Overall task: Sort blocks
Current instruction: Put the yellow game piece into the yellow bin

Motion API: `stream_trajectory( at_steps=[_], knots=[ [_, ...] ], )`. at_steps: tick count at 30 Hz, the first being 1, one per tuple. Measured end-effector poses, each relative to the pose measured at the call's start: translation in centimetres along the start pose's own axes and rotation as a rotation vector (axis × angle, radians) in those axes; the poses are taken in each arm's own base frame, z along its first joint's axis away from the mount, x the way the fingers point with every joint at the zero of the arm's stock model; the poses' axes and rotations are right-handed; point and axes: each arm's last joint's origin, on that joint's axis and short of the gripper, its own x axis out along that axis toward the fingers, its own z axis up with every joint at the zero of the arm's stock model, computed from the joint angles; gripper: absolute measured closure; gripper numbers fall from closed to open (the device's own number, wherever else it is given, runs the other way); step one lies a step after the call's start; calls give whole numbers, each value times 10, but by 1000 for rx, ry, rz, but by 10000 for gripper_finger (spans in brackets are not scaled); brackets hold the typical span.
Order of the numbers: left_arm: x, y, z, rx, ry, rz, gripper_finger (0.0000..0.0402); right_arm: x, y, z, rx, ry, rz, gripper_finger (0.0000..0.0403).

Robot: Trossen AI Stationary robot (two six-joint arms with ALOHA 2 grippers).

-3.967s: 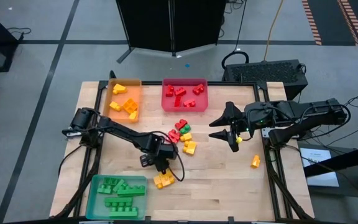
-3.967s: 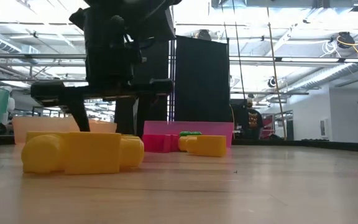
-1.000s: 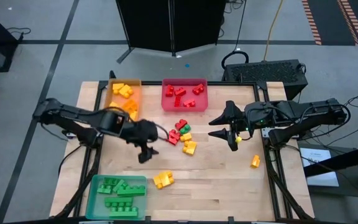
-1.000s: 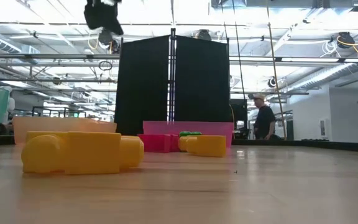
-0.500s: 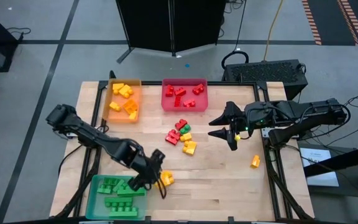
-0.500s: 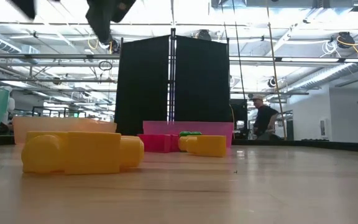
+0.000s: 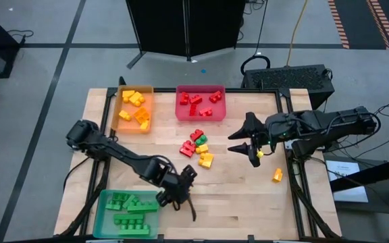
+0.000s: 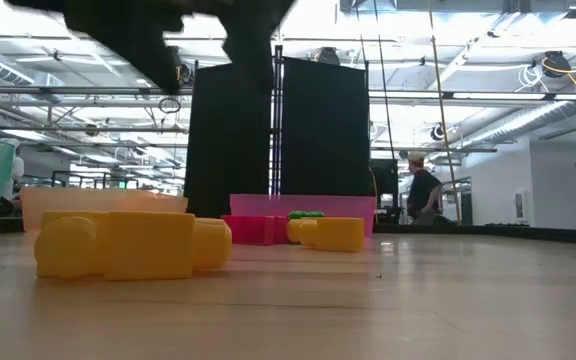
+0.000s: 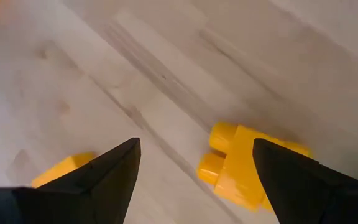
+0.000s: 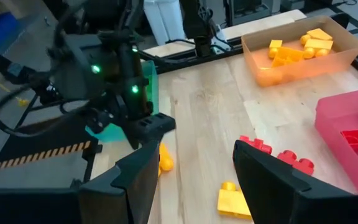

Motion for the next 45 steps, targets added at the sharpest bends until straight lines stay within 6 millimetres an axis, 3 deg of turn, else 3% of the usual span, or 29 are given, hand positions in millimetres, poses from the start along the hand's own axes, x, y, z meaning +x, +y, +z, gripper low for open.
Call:
stream_trajectory(
  at_steps=[5,13,21,26,37,45],
  knots=[
    [16,2,-5,106,46,-37,89,0,3,-3,-27,16,11,202],
    [30,-12,-10,165,86,-180,89,-1,6,-7,-38,49,17,202],
    [52,-15,-13,203,106,-199,89,-2,10,-9,-45,53,33,202],
    [55,-14,-12,206,102,-187,89,-2,12,-9,-49,56,38,202],
    [72,8,-33,149,199,-123,89,-2,12,-10,-51,59,36,202],
    [75,13,-36,137,189,-131,89,-2,11,-10,-50,61,36,202]
  ],
)
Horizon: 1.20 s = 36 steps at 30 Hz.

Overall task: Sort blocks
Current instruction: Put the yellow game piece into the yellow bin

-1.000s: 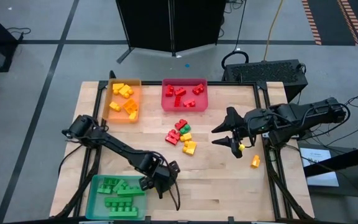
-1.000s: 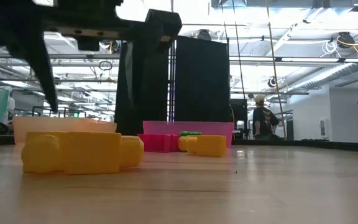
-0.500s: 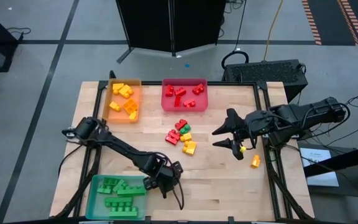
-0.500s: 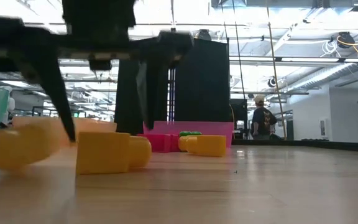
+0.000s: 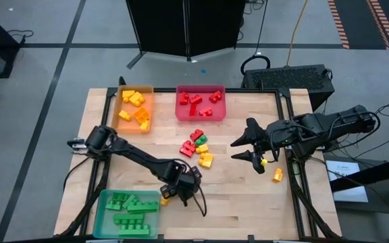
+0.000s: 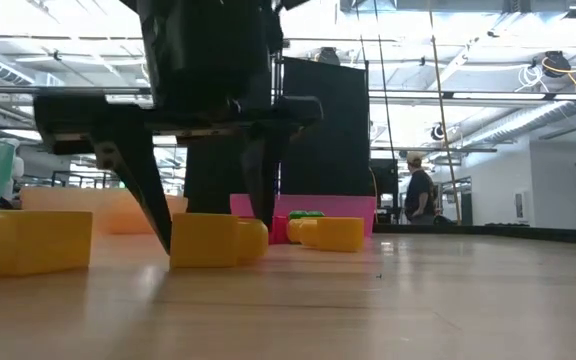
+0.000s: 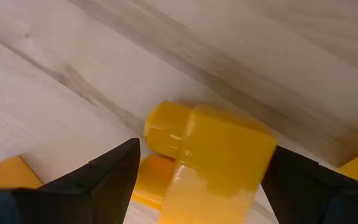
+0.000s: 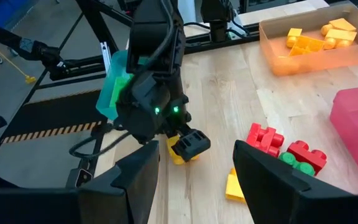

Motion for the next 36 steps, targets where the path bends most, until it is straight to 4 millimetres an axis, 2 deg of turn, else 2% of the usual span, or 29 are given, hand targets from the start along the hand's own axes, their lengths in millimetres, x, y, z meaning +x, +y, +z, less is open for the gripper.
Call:
stream_trajectory(
  at_steps=[4,12,17,21,28,30,33,36],
  knots=[
    [8,1,-3,-6,13,-26,104,0,0,0,0,0,0,202],
    [15,2,-4,-7,63,26,177,0,0,0,3,5,-2,202],
    [3,6,-7,-10,160,136,203,0,0,0,19,5,-2,202],
    [-19,15,-13,-83,183,139,231,0,0,0,23,4,-1,202],
    [-48,31,-46,-328,260,113,297,0,0,0,23,-2,-2,202],
    [-56,36,-52,-372,238,112,321,0,0,0,24,-4,-2,202],
    [-57,43,-56,-410,170,90,349,0,0,1,25,-10,1,202],
    [-59,46,-58,-407,115,54,357,0,0,1,29,-14,2,202]
  ],
)
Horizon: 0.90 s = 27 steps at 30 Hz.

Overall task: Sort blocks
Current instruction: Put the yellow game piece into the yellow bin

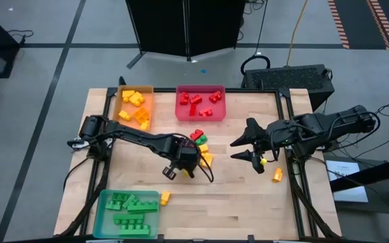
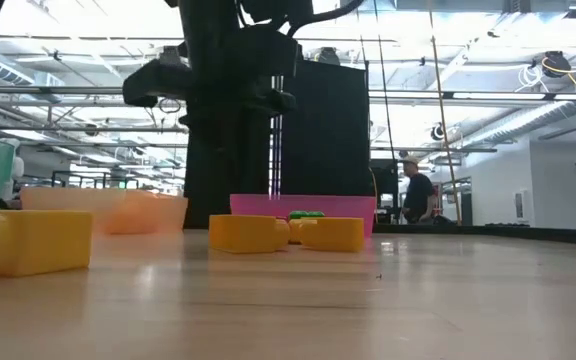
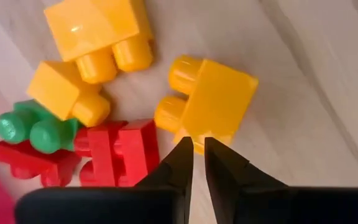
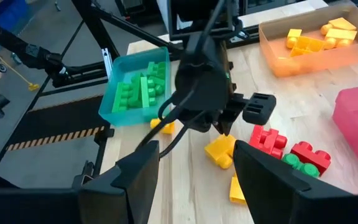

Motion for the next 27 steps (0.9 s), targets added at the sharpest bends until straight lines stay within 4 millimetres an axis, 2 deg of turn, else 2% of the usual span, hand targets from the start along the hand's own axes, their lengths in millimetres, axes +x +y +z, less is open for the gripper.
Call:
stream_trajectory(
  at_steps=[4,12,17,21,27],
  knots=[
    [0,-1,0,9,-8,-22,327,0,0,0,0,-2,1,202],
    [-1,-5,13,-51,-95,15,199,0,0,0,-5,-2,1,202],
    [-1,-5,18,-47,-128,45,137,0,0,0,-12,-1,0,202],
    [3,-6,14,-37,-90,48,112,0,0,0,-26,-1,-1,202],
    [8,-6,11,11,-82,34,108,0,0,0,-31,4,-3,202]
  ],
)
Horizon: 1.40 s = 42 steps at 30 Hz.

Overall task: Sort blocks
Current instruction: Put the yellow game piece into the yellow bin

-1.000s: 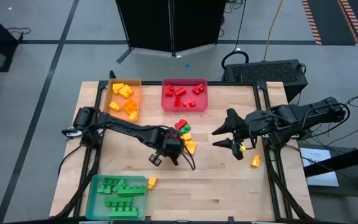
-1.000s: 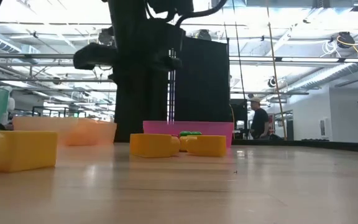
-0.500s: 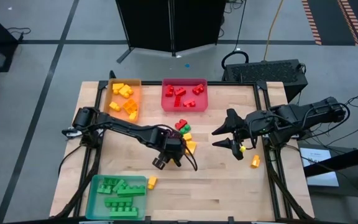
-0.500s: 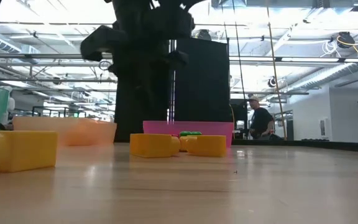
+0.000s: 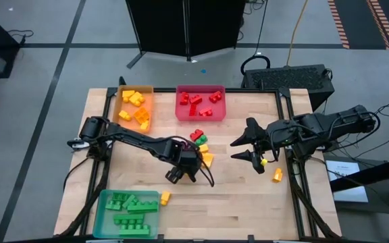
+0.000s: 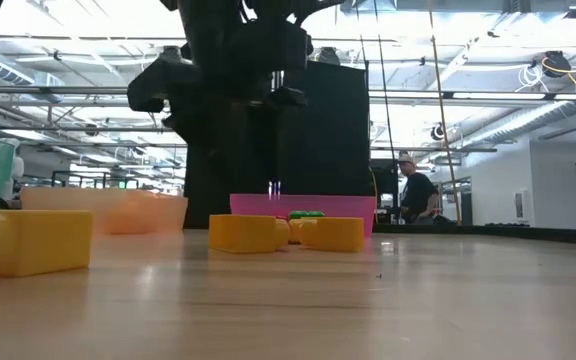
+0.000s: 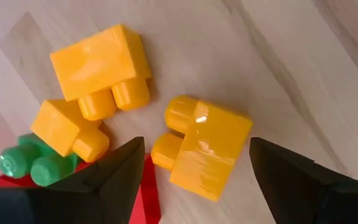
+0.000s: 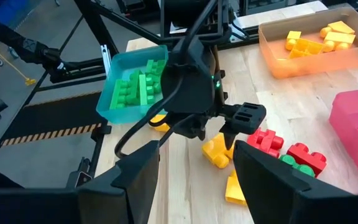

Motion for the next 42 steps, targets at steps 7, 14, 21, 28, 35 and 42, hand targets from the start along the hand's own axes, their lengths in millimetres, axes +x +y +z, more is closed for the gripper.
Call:
stream_trajectory(
  at_steps=[7,14,21,28,35,42],
  knots=[
    [17,2,-3,52,26,-59,108,0,0,0,0,3,-1,202],
    [37,0,-5,115,69,-76,108,0,-1,-2,1,17,-6,202],
    [59,5,-9,125,94,-97,108,0,-1,-2,1,20,-7,202],
    [67,5,-11,118,104,-121,111,0,-1,-3,0,34,-12,202],
    [66,1,-9,80,122,-119,198,0,-1,-4,9,41,-16,202],
    [55,5,0,4,159,-107,279,0,-2,-4,18,46,-18,202]
  ],
)
